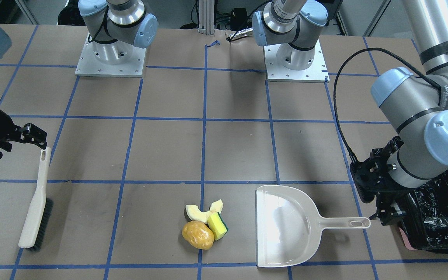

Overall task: Sweep and dump trash into bin
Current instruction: 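Lower the left gripper to the dustpan handle while the right descends to the brush, then close the left gripper on the dustpan handle while the right gripper grasps the brush handle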

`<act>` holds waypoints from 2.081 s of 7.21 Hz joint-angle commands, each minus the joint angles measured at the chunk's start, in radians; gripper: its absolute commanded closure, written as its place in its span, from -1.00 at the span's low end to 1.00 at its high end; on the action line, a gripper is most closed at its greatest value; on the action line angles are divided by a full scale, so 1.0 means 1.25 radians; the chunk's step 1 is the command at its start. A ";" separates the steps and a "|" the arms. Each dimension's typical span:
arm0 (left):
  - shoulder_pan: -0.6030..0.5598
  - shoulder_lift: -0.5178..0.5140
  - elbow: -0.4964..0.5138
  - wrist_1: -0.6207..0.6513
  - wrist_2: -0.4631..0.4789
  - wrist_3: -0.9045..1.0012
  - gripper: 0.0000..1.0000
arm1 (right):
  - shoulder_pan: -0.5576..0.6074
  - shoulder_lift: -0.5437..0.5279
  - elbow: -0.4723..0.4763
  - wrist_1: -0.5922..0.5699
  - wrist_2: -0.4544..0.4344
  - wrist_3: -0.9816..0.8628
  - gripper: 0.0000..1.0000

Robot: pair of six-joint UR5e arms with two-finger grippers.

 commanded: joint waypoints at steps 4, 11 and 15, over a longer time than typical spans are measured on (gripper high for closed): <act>-0.049 -0.071 0.016 0.091 0.064 0.026 -0.78 | 0.008 0.091 -0.004 -0.028 0.004 0.101 -0.98; -0.042 -0.103 0.005 0.116 0.066 0.025 -0.78 | 0.018 0.118 -0.016 -0.030 0.001 0.145 -0.43; -0.027 -0.100 -0.001 0.115 0.067 0.029 -0.12 | 0.018 0.125 -0.017 -0.034 0.002 0.150 -0.06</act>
